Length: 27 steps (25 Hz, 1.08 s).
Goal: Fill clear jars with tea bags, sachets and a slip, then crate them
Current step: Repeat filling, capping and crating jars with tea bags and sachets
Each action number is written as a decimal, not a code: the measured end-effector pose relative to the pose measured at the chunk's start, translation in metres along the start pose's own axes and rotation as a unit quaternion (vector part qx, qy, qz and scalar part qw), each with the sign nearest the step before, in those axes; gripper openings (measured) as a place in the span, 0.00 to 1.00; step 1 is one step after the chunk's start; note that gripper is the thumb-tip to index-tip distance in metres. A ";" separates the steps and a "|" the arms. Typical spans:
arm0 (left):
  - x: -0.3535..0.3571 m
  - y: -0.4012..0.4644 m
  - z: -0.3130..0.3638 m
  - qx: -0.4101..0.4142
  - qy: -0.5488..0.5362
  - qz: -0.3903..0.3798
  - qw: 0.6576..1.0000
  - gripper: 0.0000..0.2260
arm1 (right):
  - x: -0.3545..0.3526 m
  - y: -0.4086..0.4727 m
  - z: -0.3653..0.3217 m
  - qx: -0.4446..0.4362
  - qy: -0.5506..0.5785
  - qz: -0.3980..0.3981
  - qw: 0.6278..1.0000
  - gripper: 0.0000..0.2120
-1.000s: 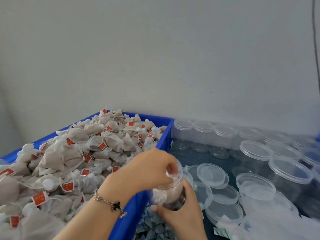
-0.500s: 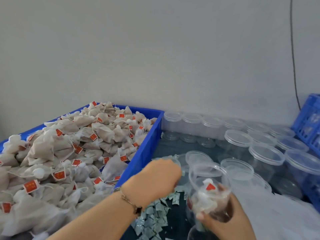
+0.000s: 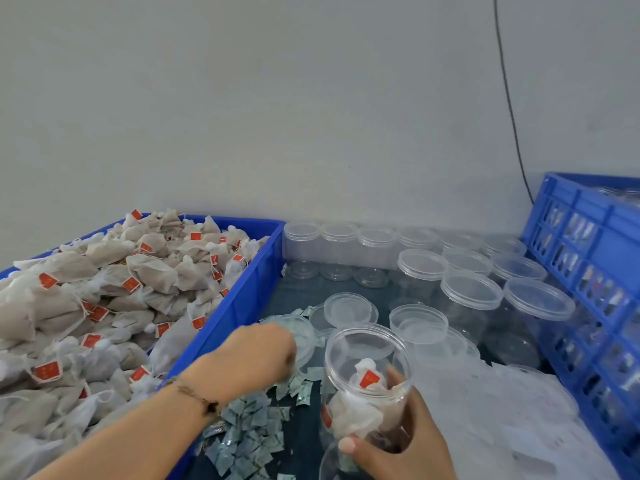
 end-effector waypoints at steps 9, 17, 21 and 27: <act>-0.059 -0.045 0.033 0.223 -0.404 0.145 0.875 0.12 | 0.011 0.000 -0.012 -0.102 -0.041 -0.011 0.994 0.41; -0.088 -0.037 0.053 0.205 -0.411 0.241 0.855 0.08 | -0.028 -0.008 -0.029 -0.080 -0.029 0.052 0.995 0.38; -0.073 -0.017 0.109 0.215 -0.308 0.145 0.915 0.04 | -0.094 -0.038 -0.034 -0.077 0.016 0.153 0.985 0.39; -0.002 0.003 0.236 0.306 -0.139 0.121 0.934 0.11 | -0.174 -0.092 -0.006 -0.027 0.007 0.247 0.969 0.33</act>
Point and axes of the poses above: each hand's wrist, its own y-axis towards the middle knuckle, its own x-axis out of the palm, z = x × y, the point moved 5 cm from there along y, towards the middle knuckle, and after that the axes turned 10 degrees about -y, right-handed, at the moved point
